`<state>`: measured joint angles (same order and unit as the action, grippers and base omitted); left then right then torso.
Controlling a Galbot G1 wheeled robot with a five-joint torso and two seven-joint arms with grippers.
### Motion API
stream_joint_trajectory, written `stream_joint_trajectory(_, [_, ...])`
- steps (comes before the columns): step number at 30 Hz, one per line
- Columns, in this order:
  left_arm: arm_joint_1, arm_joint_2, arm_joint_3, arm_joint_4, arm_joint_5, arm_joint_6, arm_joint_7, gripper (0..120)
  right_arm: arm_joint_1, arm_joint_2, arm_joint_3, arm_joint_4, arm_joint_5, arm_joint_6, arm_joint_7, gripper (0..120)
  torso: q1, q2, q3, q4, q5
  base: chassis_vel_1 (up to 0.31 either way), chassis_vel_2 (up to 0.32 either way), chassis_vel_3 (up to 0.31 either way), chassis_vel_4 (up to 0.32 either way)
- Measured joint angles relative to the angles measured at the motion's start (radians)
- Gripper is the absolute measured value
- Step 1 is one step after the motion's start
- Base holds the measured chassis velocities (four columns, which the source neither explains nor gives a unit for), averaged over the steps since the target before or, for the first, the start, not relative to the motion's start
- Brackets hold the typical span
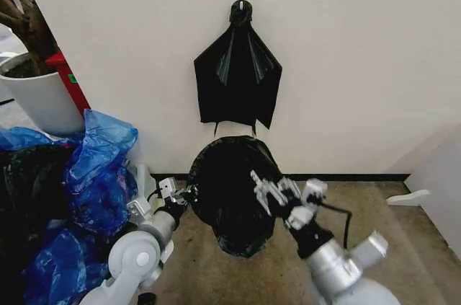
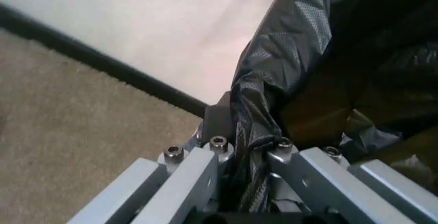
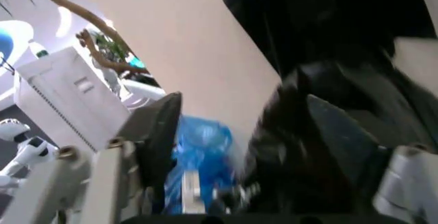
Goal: Place the garbage bag over the trash bin.
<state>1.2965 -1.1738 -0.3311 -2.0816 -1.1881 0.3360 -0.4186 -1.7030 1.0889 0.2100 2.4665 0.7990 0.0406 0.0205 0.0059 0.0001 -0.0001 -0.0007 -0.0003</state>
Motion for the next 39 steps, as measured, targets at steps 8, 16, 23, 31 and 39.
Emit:
stream_joint_trajectory(8, [-0.042,-0.010,-0.011,0.025,-0.131,-0.003,-0.186,1,-0.093,0.000,0.039,-0.136,-0.035,0.071,-0.202,99,0.000,0.000,0.000,0.0005,0.0003,0.000,0.000,0.000,0.000])
stream_joint_trajectory(16, [-0.073,-0.007,-0.044,0.019,-0.232,-0.002,-0.279,1,-0.096,-0.019,0.049,-0.260,0.090,0.009,-0.234,100,0.000,0.000,0.000,0.0005,0.0004,0.000,0.000,0.000,0.000])
stream_joint_trajectory(23, [-0.080,-0.005,-0.057,-0.003,-0.298,0.004,-0.310,1,-0.052,-0.008,0.040,-0.331,0.221,-0.062,-0.227,100,0.000,0.000,0.000,0.0004,0.0004,0.000,0.000,0.000,0.000])
stream_joint_trajectory(31, [-0.089,-0.010,-0.042,-0.010,-0.295,0.007,-0.316,1,0.005,0.037,-0.002,-0.341,0.211,-0.074,-0.206,100,0.000,0.000,0.000,0.0004,0.0003,0.000,0.000,0.000,0.000])
stream_joint_trajectory(39, [-0.092,-0.020,-0.029,-0.020,-0.289,0.011,-0.322,1,0.028,0.052,-0.014,-0.345,0.196,-0.076,-0.170,97,0.000,0.000,0.000,0.0003,0.0003,0.000,0.000,0.000,0.000])
